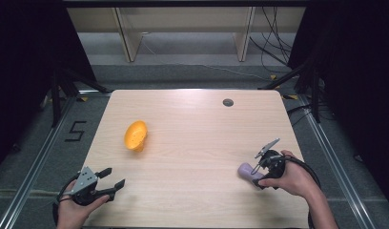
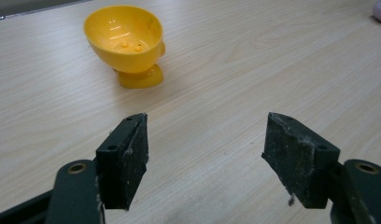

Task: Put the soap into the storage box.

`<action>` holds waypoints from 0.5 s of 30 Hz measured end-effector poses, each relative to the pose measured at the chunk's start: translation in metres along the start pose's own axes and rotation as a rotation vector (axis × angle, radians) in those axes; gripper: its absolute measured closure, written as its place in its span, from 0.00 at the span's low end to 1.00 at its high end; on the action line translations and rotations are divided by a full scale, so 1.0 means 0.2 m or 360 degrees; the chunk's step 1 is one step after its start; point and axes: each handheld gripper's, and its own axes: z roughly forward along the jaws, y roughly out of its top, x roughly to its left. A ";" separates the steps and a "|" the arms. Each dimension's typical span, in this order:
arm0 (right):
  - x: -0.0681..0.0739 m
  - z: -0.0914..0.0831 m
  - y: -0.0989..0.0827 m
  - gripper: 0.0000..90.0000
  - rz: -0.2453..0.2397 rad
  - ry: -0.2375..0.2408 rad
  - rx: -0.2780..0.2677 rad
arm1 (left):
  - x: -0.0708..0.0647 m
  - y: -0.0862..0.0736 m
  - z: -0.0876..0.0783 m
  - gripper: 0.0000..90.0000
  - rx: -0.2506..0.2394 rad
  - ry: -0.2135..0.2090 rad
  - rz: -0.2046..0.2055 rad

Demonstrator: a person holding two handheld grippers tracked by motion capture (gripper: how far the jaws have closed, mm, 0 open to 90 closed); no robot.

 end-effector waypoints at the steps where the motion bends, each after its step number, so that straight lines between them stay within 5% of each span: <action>1: 0.00 -0.01 0.00 0.21 -0.0011 -0.0004 0.0006 | 0.00 0.00 0.00 0.34 0.0004 0.0002 -0.0003; 10: -0.01 -0.03 0.02 0.34 -0.0066 -0.0001 0.0144 | 0.00 0.00 -0.01 0.34 0.0015 0.0017 0.0000; 15: -0.03 -0.03 0.12 0.43 -0.0011 0.0019 0.0203 | 0.00 0.00 0.00 0.34 0.0010 0.0016 0.0008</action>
